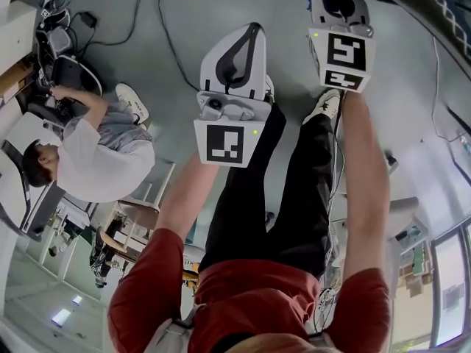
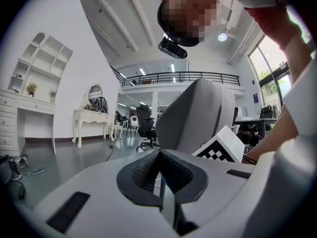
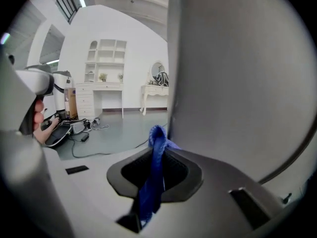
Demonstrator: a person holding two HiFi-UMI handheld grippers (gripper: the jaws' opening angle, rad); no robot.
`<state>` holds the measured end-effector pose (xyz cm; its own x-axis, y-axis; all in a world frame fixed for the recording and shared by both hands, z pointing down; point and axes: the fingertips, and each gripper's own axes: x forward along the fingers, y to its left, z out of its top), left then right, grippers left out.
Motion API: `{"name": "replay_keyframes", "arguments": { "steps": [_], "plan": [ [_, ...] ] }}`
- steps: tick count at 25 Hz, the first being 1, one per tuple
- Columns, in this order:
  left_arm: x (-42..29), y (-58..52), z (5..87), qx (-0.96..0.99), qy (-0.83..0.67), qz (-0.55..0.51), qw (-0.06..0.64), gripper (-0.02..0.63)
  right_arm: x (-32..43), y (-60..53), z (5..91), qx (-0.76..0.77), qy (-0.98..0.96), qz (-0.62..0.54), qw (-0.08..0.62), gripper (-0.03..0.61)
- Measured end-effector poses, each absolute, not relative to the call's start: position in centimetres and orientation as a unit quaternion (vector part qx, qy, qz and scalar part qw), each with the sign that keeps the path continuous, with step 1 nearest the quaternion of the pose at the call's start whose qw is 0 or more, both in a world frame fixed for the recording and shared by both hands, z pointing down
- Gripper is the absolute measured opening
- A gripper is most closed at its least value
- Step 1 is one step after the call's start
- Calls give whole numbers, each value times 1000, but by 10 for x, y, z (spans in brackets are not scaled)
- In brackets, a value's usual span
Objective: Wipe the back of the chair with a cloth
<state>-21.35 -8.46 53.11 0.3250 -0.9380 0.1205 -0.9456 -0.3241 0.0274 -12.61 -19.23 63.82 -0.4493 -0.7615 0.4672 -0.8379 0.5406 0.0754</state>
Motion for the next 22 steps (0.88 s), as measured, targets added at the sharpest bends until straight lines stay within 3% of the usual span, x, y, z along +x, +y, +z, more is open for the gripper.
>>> {"name": "replay_keyframes", "arguments": {
  "steps": [10,22],
  "plan": [
    [-199,-86,539,812,-578,56,57,14,-114,-198,641,477,-845,93,224,49],
    [-133,-78,534,823,-562,64,52,14,-7,-198,653,533,-802,130,237,49]
  ]
}}
